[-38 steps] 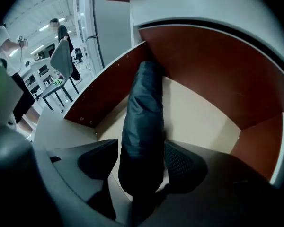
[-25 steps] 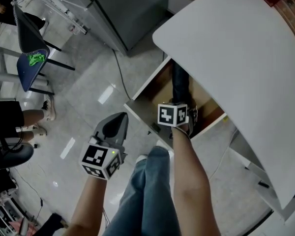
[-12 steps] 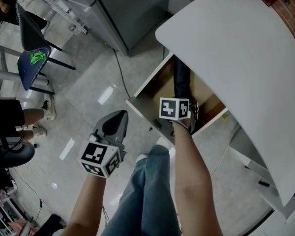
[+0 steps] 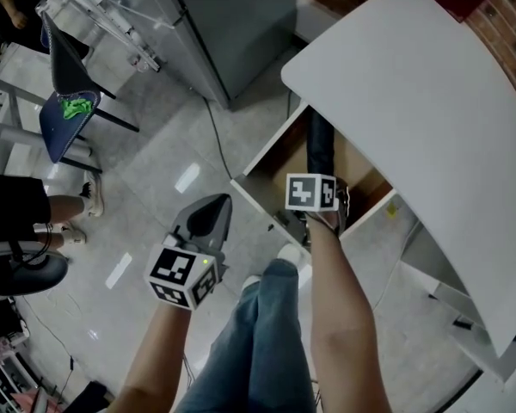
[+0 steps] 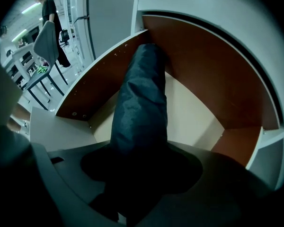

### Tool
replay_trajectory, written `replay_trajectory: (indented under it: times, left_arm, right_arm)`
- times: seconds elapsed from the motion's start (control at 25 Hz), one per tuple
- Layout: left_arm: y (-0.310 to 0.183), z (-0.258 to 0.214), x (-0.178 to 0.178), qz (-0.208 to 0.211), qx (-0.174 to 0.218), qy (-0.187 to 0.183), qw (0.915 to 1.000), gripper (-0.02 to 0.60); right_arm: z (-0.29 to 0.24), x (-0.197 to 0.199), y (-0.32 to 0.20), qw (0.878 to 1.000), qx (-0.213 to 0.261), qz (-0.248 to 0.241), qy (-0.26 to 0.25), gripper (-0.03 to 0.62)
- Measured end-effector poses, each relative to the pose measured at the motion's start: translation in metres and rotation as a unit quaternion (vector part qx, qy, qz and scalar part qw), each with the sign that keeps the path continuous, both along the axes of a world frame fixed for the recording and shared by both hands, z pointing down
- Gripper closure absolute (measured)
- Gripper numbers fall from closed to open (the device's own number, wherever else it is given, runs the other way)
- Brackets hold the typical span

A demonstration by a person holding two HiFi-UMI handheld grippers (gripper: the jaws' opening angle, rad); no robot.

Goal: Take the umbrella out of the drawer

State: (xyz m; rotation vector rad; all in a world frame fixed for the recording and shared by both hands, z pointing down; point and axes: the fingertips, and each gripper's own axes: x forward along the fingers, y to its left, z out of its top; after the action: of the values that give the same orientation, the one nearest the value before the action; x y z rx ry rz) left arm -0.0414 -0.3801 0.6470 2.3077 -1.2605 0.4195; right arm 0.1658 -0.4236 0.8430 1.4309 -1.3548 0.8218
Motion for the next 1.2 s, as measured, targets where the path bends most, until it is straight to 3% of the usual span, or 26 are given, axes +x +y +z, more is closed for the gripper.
replay_trajectory:
  times: [0.36, 0.72, 1.2]
  left_arm:
    - [0.010, -0.029, -0.005, -0.001, 0.006, 0.017, 0.9998, 0.583]
    - [0.019, -0.065, -0.014, -0.004, 0.016, 0.022, 0.9996, 0.583]
    - [0.034, -0.115, -0.028, -0.008, 0.035, 0.022, 0.9991, 0.583]
  right_arm:
    - [-0.038, -0.004, 0.023, 1.000, -0.022, -0.010, -0.005, 0.350]
    - [-0.077, -0.027, 0.047, 0.997, -0.043, -0.064, -0.019, 0.352]
    - [-0.130, -0.047, 0.084, 0.995, -0.040, -0.089, -0.033, 0.351]
